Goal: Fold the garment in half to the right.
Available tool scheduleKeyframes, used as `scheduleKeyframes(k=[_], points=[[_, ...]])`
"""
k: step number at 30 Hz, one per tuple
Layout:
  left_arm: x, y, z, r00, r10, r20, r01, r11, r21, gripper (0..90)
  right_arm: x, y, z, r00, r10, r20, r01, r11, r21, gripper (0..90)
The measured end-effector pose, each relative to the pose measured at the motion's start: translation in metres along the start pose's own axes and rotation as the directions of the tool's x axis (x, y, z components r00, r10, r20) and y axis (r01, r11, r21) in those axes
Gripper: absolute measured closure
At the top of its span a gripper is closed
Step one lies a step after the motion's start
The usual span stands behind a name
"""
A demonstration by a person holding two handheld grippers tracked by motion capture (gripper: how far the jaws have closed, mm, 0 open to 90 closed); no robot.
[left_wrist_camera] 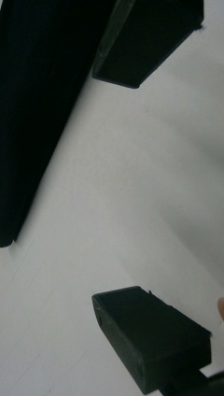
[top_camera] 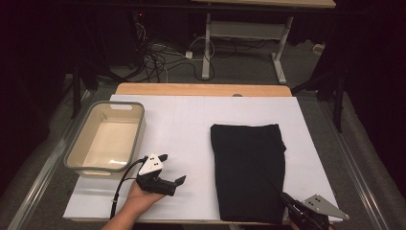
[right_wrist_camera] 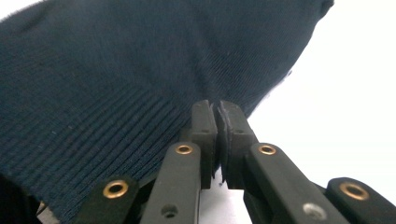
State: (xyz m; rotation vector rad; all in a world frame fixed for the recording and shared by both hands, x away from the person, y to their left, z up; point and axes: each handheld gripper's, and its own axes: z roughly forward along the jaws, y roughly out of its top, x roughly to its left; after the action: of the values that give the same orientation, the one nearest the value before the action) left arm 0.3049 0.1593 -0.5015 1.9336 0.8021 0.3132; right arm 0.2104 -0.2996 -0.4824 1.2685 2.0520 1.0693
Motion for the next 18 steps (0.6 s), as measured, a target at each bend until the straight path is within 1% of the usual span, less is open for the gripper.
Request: scheduleKeyframes(k=[2,5,9,11,14,15,16,18], points=[[0.0,0.0,0.0,1.0,0.002,-0.002,-0.002,1.0,-0.001,0.0,0.0,0.003,-0.001,1.0,0.004,-0.005,-0.004,1.0,-0.01,77.7],[-0.001,0.0,0.0,1.0,0.004,-0.005,-0.004,1.0,0.001,0.0,-0.006,0.006,-0.007,0.9993,0.021,-0.031,-0.022,0.998,-0.054,60.4],[-0.001,0.0,0.0,1.0,0.003,-0.008,-0.003,1.0,-0.001,0.0,-0.014,0.003,-0.005,0.9983,0.039,-0.042,-0.042,0.997,-0.066,40.6],[-0.001,0.0,0.0,0.9999,0.005,-0.01,-0.005,1.0,-0.003,0.0,-0.017,0.002,-0.004,0.9984,0.036,-0.044,-0.04,0.996,-0.078,32.9],[-0.001,0.0,0.0,0.9999,0.004,-0.013,-0.004,1.0,-0.004,0.0,-0.02,0.001,-0.002,0.9974,0.053,-0.049,-0.057,0.995,-0.082,20.9],[-0.001,0.0,-0.001,0.9999,0.004,-0.013,-0.004,1.0,-0.005,0.0,-0.021,0.001,-0.001,0.9976,0.054,-0.043,-0.057,0.995,-0.084,15.8],[-0.001,0.0,-0.001,0.9999,0.003,-0.013,-0.004,1.0,-0.006,0.0,-0.022,0.0,0.0,0.9975,0.062,-0.033,-0.065,0.994,-0.085,13.0],[-0.001,-0.001,-0.001,0.9999,0.0,-0.012,0.0,0.9999,-0.013,0.0,-0.023,0.0,0.001,0.997,0.07,-0.032,-0.073,0.994,-0.086,5.2]])
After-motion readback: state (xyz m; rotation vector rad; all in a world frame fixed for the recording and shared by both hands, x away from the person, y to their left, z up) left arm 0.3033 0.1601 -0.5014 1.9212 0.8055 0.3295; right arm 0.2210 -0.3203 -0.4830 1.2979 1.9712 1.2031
